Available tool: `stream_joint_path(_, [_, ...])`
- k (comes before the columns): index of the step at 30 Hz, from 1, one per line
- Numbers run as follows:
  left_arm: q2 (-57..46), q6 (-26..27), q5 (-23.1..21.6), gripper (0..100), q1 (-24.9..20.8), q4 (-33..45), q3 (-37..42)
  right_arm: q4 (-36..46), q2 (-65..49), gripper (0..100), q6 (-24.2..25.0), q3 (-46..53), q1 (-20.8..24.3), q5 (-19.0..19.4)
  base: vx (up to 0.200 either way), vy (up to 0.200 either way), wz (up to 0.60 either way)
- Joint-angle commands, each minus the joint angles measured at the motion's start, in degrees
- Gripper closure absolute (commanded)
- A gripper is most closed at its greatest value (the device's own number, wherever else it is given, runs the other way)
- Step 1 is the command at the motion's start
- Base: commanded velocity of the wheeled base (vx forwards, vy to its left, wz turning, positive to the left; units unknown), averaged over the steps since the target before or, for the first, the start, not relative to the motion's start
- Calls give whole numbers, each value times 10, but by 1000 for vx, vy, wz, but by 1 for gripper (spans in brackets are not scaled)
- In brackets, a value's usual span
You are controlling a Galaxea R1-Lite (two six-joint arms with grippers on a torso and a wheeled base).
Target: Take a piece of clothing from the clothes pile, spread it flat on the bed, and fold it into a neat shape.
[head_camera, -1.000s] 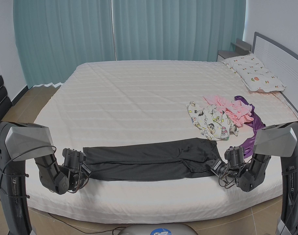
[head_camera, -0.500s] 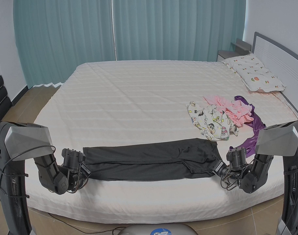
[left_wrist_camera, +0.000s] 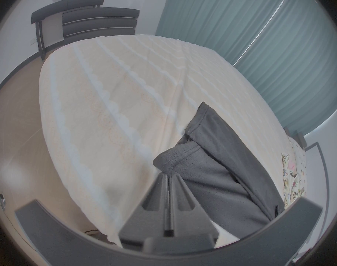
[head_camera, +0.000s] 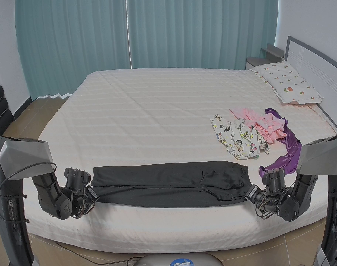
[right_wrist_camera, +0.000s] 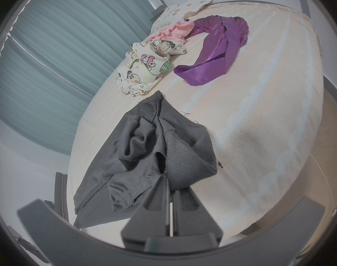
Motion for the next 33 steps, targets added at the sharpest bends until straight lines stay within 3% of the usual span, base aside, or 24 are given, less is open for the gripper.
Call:
stream_joint_path(1, [-7,14,0,100,0,7,14,4,-18,100,-1,21,3,1,0,0,0])
stream_joint_path(17, [-23,44,-1,100,-1,34,37,5,-26,100,-28,55,12,5,0,0,0])
stream_joint_path(18, [-22,44,-1,100,-1,34,37,5,-25,0,-30,55,12,6,0,0,0])
stream_joint_path(19, [-21,44,-2,0,-1,35,37,5,-24,0,-30,54,13,10,0,0,0])
stream_joint_path(24, [-36,43,-33,0,1,35,40,3,-31,0,-30,56,13,19,0,0,0])
stream_joint_path(28, [-89,43,-60,0,29,36,47,1,-76,0,-32,76,10,19,0,0,0])
stream_joint_path(33, [-139,44,-142,0,63,56,20,-2,-90,0,-32,77,-4,21,0,0,0])
